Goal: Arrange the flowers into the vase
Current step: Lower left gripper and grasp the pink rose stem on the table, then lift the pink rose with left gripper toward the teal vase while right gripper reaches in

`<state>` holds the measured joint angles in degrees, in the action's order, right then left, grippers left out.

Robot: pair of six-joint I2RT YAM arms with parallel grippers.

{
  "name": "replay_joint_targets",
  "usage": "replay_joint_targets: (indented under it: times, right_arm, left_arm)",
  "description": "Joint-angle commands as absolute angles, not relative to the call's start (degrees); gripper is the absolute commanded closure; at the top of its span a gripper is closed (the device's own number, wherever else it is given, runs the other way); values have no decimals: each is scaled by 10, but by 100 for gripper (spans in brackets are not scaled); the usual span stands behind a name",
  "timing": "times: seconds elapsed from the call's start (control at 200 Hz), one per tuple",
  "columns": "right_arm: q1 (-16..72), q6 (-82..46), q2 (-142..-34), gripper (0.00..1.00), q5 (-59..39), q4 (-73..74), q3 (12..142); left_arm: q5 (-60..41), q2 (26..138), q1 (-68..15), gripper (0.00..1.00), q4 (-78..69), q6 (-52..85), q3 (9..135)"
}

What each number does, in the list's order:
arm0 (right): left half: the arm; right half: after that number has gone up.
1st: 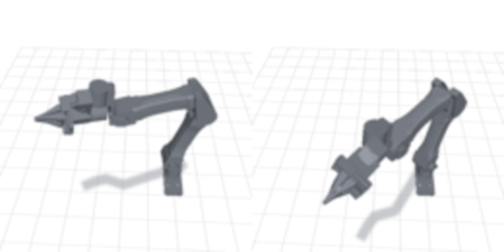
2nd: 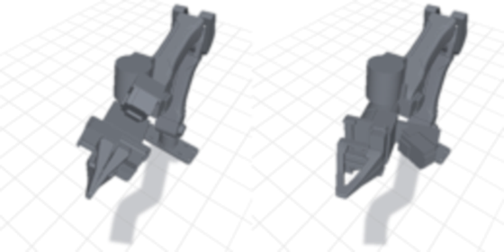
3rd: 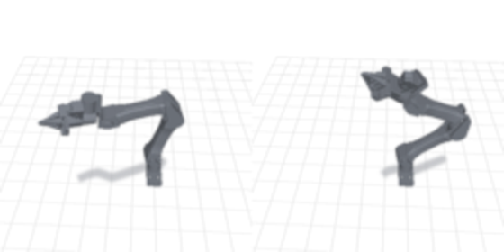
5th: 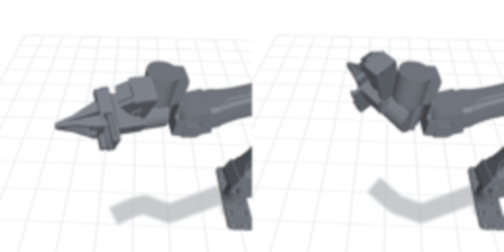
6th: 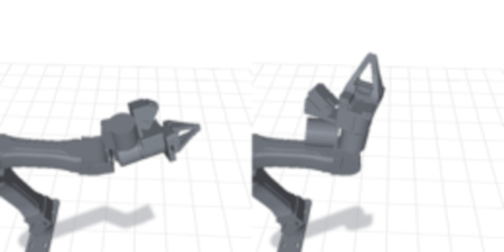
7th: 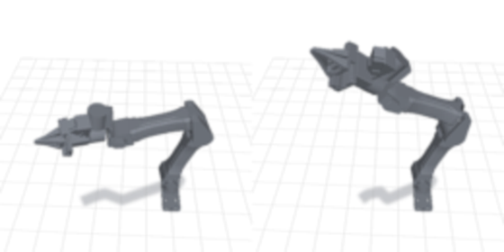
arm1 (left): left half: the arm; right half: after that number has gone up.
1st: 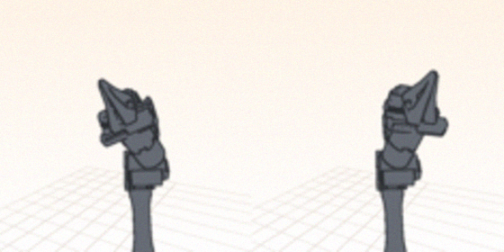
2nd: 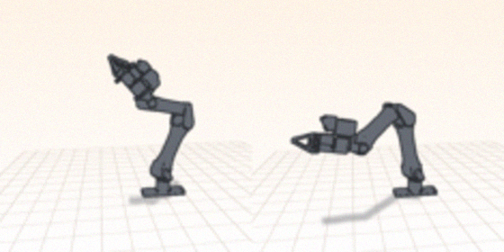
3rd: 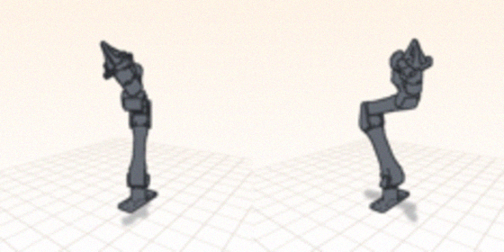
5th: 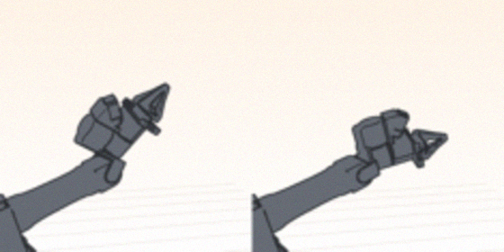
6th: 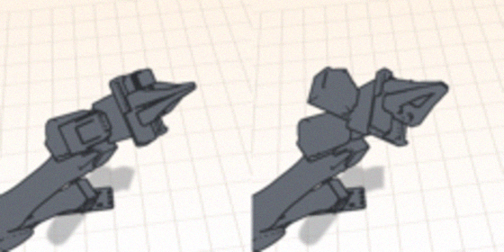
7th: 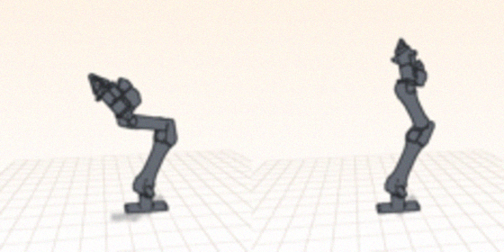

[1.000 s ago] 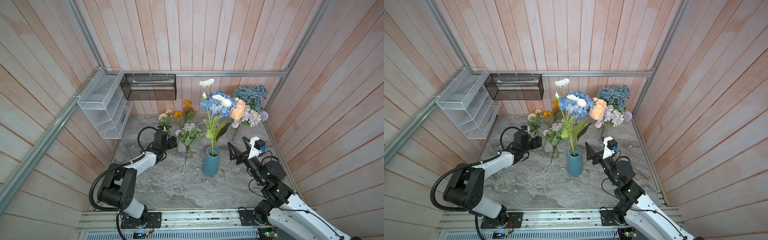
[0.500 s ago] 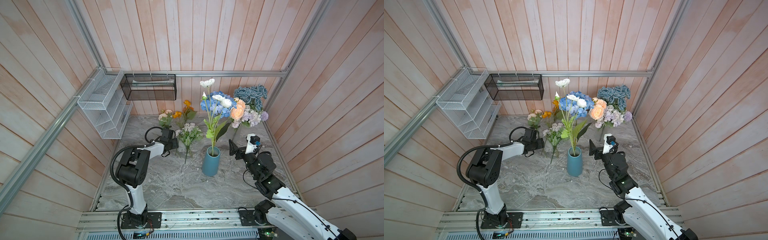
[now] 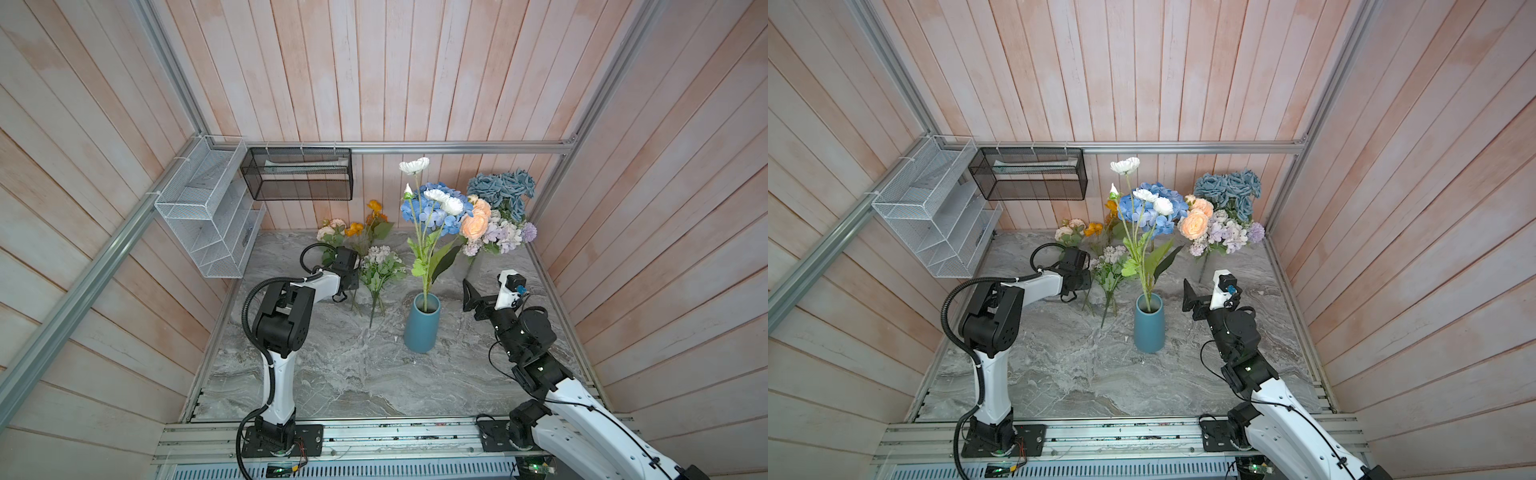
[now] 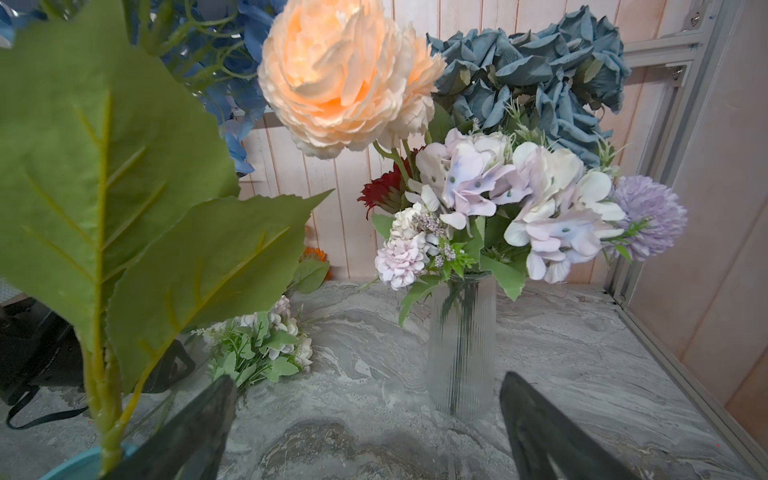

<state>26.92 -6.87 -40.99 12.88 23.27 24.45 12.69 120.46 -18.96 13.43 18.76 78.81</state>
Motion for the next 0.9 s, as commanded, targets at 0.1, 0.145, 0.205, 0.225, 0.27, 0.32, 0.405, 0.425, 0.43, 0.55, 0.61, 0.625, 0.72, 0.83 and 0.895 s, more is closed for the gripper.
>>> replay_joint_targets:
  times: [0.1, 0.145, 0.205, 0.225, 0.27, 0.32, 0.405, 0.425, 0.43, 0.55, 0.61, 0.625, 0.72, 0.83, 0.895]
  right_arm:
    - [265, -69, -404, 2, 116, 251, 242]
    - [265, -69, -404, 2, 116, 252, 243]
    - [265, -70, -405, 2, 116, 250, 246]
    - [264, -71, -405, 2, 116, 249, 247]
    - [264, -72, -405, 2, 116, 248, 248]
    - [264, -74, -405, 2, 115, 248, 249]
    - [264, -78, -405, 2, 113, 247, 254]
    - [264, -79, -405, 2, 113, 246, 255]
    - [264, -79, -405, 2, 113, 246, 255]
    - [264, -87, -404, 2, 109, 243, 261]
    - [264, -91, -403, 2, 106, 243, 263]
    - [264, -93, -403, 2, 105, 243, 264]
    - [264, -102, -401, 2, 100, 243, 269]
    - [264, -114, -399, 2, 85, 243, 279]
    - [264, -122, -401, 2, 70, 247, 285]
  left_arm:
    - [149, 1224, -187, 80, 174, 176, 776]
    - [149, 1221, -185, 84, 171, 176, 773]
    - [149, 1217, -182, 87, 166, 178, 766]
    - [149, 1214, -182, 88, 163, 179, 763]
    - [147, 1209, -179, 94, 158, 180, 755]
    - [144, 1203, -176, 100, 151, 184, 746]
    - [141, 1187, -170, 100, 134, 190, 725]
    - [141, 1184, -170, 100, 131, 192, 720]
    - [141, 1183, -169, 100, 130, 192, 719]
    - [141, 1157, -166, 100, 109, 199, 691]
    - [143, 1143, -165, 100, 101, 201, 679]
    - [144, 1140, -164, 100, 99, 202, 676]
    - [149, 1107, -165, 100, 78, 213, 649]
    - [138, 1052, -164, 100, 37, 233, 595]
    - [124, 1017, -165, 100, 7, 249, 560]
